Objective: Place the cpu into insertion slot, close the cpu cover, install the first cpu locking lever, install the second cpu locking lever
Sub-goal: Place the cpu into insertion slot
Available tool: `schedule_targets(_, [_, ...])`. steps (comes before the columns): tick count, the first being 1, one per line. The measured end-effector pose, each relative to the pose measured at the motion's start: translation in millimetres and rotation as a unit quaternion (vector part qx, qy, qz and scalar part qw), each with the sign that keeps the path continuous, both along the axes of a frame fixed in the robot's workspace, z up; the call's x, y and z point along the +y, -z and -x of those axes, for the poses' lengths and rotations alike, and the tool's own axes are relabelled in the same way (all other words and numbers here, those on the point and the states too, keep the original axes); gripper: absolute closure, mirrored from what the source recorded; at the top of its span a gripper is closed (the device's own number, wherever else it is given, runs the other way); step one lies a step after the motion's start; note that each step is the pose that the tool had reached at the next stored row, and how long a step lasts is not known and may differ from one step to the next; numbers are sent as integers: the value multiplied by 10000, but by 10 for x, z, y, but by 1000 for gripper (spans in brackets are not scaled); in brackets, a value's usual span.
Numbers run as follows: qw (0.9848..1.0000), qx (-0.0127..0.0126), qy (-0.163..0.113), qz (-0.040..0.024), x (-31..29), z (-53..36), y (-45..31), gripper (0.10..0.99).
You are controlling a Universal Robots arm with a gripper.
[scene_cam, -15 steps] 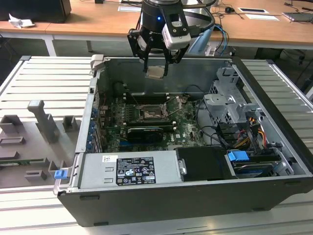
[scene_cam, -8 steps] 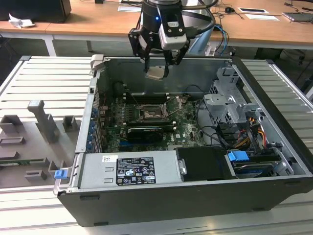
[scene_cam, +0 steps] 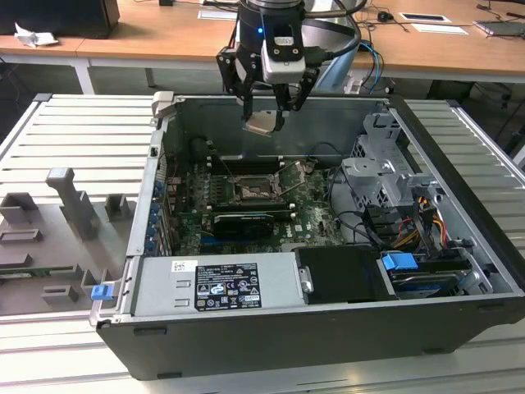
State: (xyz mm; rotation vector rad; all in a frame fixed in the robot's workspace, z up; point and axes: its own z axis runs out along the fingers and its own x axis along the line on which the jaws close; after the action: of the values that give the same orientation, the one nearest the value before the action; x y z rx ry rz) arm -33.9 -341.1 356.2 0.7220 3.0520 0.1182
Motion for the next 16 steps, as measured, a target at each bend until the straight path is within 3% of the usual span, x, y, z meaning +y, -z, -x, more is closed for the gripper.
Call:
schedule_targets(7, [9992, 0, 412, 15, 0, 0, 4, 545])
schedule_targets(16, [9955, 0, 946, 32, 0, 0, 8, 545])
